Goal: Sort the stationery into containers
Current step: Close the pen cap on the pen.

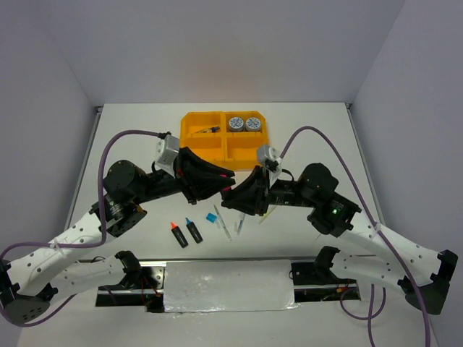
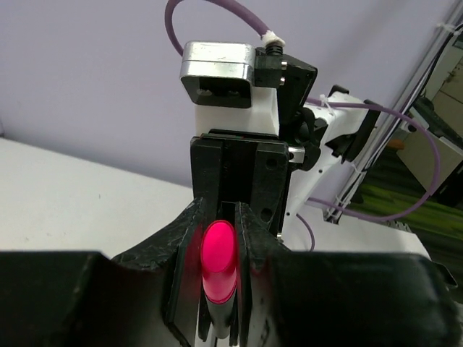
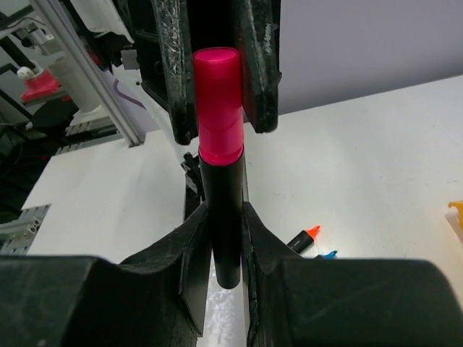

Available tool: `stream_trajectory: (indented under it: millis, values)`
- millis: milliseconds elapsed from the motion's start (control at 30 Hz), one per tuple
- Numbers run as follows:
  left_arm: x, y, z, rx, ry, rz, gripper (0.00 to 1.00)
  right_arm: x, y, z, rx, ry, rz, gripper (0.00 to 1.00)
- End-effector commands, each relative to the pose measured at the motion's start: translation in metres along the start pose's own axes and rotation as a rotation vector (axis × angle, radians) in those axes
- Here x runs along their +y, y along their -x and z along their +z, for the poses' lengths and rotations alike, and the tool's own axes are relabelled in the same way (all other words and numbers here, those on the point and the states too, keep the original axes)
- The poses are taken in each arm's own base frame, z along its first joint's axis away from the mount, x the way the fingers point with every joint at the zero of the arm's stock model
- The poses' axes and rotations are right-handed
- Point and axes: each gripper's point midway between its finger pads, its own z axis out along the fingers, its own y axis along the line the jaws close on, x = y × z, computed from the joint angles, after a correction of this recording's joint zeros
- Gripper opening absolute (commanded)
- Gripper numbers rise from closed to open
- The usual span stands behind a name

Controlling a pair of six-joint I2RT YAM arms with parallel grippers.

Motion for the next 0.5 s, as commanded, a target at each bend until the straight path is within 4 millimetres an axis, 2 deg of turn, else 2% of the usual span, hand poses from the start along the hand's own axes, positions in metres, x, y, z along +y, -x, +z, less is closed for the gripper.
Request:
stream_trajectory:
  millis: [0, 33, 100, 133, 167, 200, 367, 467]
  values:
    - [0.002, -0.045, -0.004, 0.12, -0.026, -0.078, 0.0, 0.021, 0.109, -0.012, -0.285, 0.021, -0.127, 0.0]
    - [0.005, -0.055, -0.005, 0.13, -0.013, -0.092, 0.0, 0.024, 0.119, -0.013, -0.306, 0.041, -0.139, 0.0]
    - [0.004, -0.059, -0.006, 0.115, -0.02, -0.105, 0.0, 0.021, 0.129, -0.012, -0.318, 0.039, -0.131, 0.0]
    - [0.006, -0.072, -0.007, 0.134, -0.019, -0.13, 0.0, 0.025, 0.14, -0.013, -0.332, 0.054, -0.143, 0.0]
    - [0.004, -0.077, -0.006, 0.144, -0.029, -0.137, 0.0, 0.021, 0.141, -0.008, -0.327, 0.052, -0.133, 0.0]
    - [0.003, -0.086, -0.006, 0.158, -0.034, -0.149, 0.0, 0.024, 0.154, -0.009, -0.354, 0.061, -0.151, 0.0]
    - [-0.001, -0.113, -0.004, 0.196, -0.033, -0.184, 0.0, 0.023, 0.169, 0.006, -0.337, 0.093, -0.154, 0.0]
    - [-0.004, -0.127, -0.005, 0.214, -0.031, -0.206, 0.0, 0.023, 0.18, 0.008, -0.35, 0.093, -0.168, 0.0]
